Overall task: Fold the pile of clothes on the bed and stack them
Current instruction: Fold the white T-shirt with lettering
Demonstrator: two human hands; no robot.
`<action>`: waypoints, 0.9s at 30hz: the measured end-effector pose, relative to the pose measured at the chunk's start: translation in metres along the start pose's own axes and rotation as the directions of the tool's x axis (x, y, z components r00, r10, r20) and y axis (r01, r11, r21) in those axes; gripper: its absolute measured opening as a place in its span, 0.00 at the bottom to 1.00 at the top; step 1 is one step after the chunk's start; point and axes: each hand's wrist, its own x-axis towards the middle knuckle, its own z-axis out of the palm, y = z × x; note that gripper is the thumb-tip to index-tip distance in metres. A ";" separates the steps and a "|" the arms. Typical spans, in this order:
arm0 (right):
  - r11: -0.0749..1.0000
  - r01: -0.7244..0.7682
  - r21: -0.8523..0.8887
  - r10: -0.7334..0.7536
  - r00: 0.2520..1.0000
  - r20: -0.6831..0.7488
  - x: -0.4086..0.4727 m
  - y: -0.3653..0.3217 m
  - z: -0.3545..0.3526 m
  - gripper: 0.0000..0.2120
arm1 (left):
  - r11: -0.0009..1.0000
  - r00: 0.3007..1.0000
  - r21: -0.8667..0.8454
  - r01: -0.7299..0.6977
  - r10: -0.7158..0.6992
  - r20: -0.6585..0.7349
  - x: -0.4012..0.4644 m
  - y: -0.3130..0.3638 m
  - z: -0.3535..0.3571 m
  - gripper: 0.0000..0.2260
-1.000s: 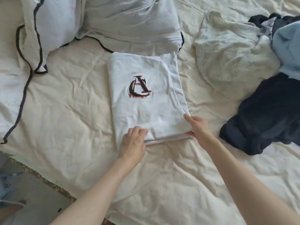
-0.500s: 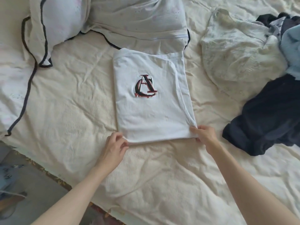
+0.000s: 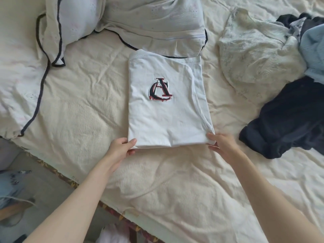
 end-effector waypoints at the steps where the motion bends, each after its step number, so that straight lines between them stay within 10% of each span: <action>1: 1.000 -0.004 -0.008 0.004 1.000 -0.005 -0.011 0.006 -0.001 0.02 | 1.000 1.000 -0.007 0.001 -0.001 0.016 -0.008 0.000 -0.007 0.07; 12: 0.954 -0.254 -0.158 0.263 0.964 0.040 -0.122 0.136 -0.032 0.06 | 0.906 0.904 -0.047 0.421 -0.415 0.100 -0.103 -0.094 -0.053 0.05; 16: 0.974 0.040 -0.223 -0.040 0.999 0.003 -0.135 0.123 -0.035 0.19 | 0.963 0.978 0.178 0.202 -0.188 -0.090 -0.111 -0.076 -0.051 0.13; 19: 0.940 0.237 -0.244 -0.216 0.970 0.107 -0.138 0.101 -0.035 0.15 | 0.929 0.995 0.356 -0.101 0.103 0.014 -0.112 -0.043 -0.049 0.05; 27: 0.915 0.267 -0.302 -0.162 0.930 0.331 -0.132 0.060 -0.041 0.18 | 0.766 0.953 0.571 -0.296 0.194 0.234 -0.091 -0.013 -0.050 0.14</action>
